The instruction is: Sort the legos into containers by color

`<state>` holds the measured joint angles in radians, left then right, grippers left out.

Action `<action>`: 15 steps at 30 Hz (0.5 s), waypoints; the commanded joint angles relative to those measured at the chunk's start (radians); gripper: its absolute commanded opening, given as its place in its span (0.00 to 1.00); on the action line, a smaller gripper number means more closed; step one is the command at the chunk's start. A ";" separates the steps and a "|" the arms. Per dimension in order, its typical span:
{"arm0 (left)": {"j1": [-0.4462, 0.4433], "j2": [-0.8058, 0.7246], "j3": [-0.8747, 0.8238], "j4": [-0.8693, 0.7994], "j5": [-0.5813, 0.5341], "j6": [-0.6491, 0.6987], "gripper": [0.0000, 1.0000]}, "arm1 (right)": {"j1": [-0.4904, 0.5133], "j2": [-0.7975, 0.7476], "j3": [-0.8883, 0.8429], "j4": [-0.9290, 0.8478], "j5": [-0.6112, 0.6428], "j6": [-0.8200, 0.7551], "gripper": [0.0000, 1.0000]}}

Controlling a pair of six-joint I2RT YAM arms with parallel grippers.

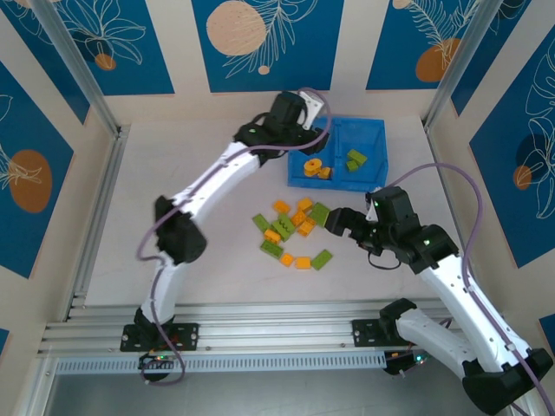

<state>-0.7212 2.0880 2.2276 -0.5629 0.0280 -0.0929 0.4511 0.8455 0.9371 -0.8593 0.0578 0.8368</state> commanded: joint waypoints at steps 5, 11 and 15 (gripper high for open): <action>-0.015 -0.593 -0.573 0.158 0.139 0.155 0.59 | 0.036 0.133 0.066 -0.002 0.100 -0.107 0.97; -0.035 -0.966 -0.960 0.133 0.177 0.306 0.68 | 0.123 0.336 0.124 0.077 0.082 -0.148 0.94; -0.035 -1.167 -1.142 0.090 0.154 0.381 0.84 | 0.218 0.494 0.175 0.137 0.061 -0.154 0.85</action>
<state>-0.7486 1.0088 1.1606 -0.4377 0.1680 0.1928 0.6212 1.2724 1.0664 -0.7757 0.1314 0.7029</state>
